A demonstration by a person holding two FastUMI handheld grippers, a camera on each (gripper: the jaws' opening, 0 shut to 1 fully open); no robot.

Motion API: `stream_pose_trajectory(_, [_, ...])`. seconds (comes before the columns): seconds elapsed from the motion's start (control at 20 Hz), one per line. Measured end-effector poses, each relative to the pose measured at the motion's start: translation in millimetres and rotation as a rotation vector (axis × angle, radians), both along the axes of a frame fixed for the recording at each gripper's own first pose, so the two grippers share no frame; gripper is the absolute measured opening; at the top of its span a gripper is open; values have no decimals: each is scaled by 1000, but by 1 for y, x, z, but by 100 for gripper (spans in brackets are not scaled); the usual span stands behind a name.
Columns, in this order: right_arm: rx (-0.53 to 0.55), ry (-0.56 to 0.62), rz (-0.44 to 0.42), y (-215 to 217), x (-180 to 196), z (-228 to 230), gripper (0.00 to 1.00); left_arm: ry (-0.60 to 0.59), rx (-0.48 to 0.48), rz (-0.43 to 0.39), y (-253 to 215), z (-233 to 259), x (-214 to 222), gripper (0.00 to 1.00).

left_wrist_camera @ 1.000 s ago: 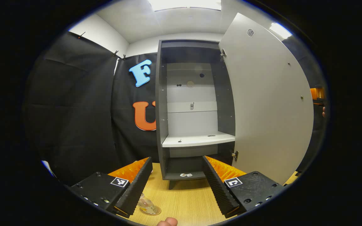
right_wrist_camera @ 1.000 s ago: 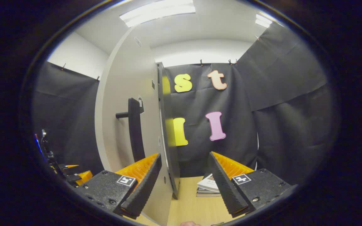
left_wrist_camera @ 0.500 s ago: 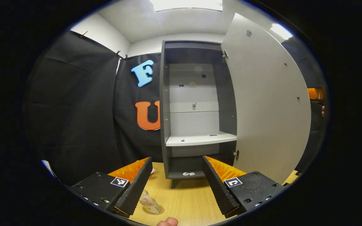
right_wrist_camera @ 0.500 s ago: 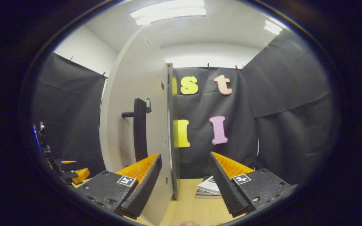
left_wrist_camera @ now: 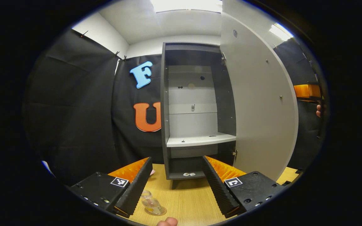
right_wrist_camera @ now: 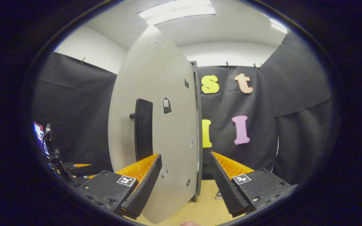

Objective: Open the cabinet door with the right hand, grasp the bottle in the cabinet with the left hand and place it on the coaster, then close the cabinet door with the right hand.

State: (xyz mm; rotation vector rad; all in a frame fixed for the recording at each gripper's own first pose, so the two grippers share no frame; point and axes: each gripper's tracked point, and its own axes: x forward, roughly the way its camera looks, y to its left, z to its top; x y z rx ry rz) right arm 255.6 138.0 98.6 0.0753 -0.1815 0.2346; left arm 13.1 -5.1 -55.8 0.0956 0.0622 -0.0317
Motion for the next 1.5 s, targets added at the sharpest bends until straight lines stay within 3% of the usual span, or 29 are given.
stream_pose_trajectory(0.45, [13,10,112,83,31,3,96,9,-23,-16,27,-10,-10,95])
stream_pose_trajectory(0.75, [7,-6,187,150,89,9,94,-10,-21,-2,56,-10,-1,95])
stream_pose_trajectory(0.95, [-90,-33,168,193,133,10,99,-15,-21,22,75,-9,6,95])
stream_pose_trajectory(1.15, [-84,-32,136,210,171,11,99,-9,-22,42,86,-12,13,95])
stream_pose_trajectory(1.5, [-19,3,134,201,173,9,99,-29,-36,69,83,-2,14,95])
